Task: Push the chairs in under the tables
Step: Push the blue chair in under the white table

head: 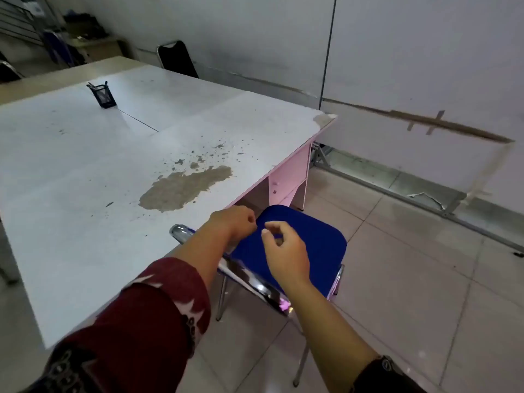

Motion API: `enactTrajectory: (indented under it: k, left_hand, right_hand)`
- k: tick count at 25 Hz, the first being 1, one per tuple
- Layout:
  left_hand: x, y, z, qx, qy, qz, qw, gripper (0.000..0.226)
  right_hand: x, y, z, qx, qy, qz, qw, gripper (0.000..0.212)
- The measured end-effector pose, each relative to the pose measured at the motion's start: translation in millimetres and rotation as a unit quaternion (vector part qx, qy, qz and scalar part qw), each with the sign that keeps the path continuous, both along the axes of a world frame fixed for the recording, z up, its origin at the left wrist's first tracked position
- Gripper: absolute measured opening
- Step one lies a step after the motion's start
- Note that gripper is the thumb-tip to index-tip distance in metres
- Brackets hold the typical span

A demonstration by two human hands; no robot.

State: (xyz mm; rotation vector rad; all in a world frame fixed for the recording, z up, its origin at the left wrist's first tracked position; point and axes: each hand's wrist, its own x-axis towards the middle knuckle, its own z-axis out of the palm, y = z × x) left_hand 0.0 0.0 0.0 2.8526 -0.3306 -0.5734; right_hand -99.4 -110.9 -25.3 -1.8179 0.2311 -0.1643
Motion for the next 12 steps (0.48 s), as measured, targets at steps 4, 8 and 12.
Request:
enactTrajectory:
  k: [4, 8, 12]
  left_hand:
    - [0, 46, -13, 0.080, 0.058, -0.011, 0.995, 0.023]
    - [-9, 54, -20, 0.158, 0.064, -0.019, 0.985, 0.026]
    - [-17, 63, -23, 0.218, 0.075, -0.050, 0.972, 0.025]
  right_hand:
    - [-7, 49, -10, -0.228, 0.143, 0.125, 0.955, 0.044]
    - [-19, 68, -21, -0.483, 0.065, 0.086, 0.869, 0.048]
    - [-23, 71, -23, -0.481, 0.044, 0.099, 0.870, 0.035]
